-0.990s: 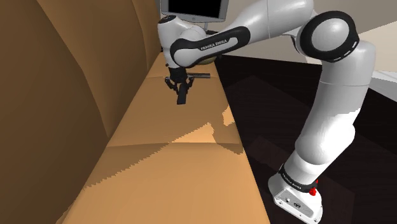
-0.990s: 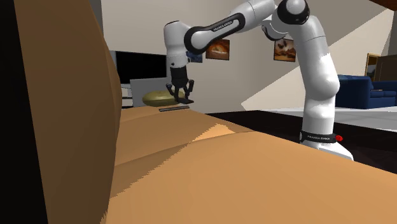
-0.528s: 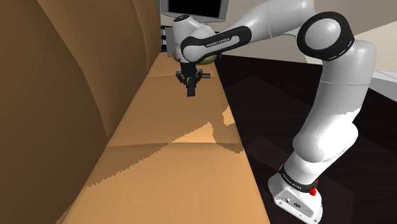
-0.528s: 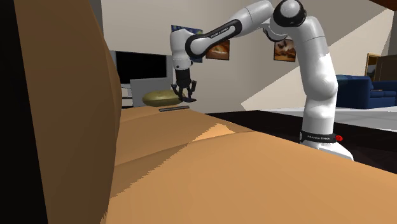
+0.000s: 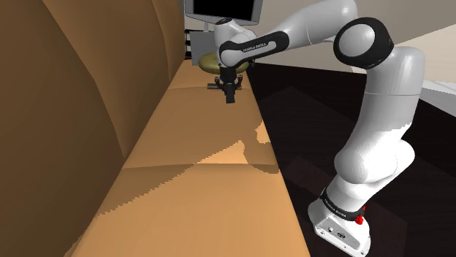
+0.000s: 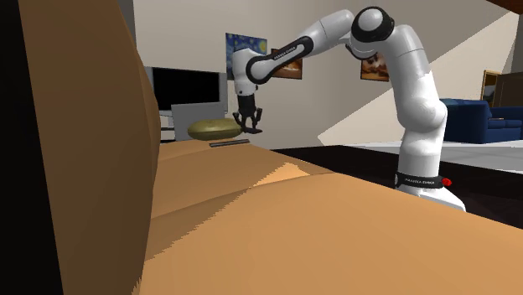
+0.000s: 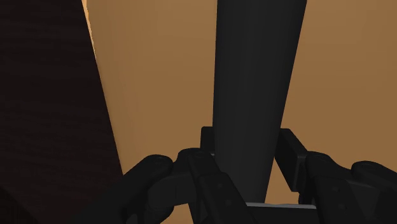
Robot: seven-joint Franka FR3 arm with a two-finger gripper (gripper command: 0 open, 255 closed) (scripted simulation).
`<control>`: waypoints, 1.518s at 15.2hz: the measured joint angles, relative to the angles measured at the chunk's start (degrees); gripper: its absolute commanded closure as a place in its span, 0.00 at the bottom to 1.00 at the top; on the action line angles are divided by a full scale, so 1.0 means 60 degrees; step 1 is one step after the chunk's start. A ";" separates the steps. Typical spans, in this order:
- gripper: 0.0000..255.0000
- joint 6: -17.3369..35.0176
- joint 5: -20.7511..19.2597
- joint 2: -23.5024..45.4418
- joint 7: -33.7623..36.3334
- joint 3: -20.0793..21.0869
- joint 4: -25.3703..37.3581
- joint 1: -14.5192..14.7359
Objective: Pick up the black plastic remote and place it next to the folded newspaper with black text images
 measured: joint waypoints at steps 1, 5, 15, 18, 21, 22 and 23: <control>1.00 -0.0018 -0.0046 0.0180 -0.0172 -0.0076 0.0241 -0.0069; 1.00 0.0033 -0.0139 0.0605 -0.0718 -0.0297 0.0775 -0.0352; 1.00 0.0992 -0.0474 0.0970 -0.0352 -0.0453 0.0105 -0.0387; 1.00 0.1278 -0.0610 0.1136 -0.0195 -0.0514 -0.0053 -0.0363; 1.00 0.1370 -0.0668 0.1237 -0.0154 -0.0546 -0.0055 -0.0351; 1.00 0.1376 -0.0671 0.1242 -0.0151 -0.0548 -0.0057 -0.0350; 1.00 0.1379 -0.0673 0.1244 -0.0150 -0.0549 -0.0057 -0.0350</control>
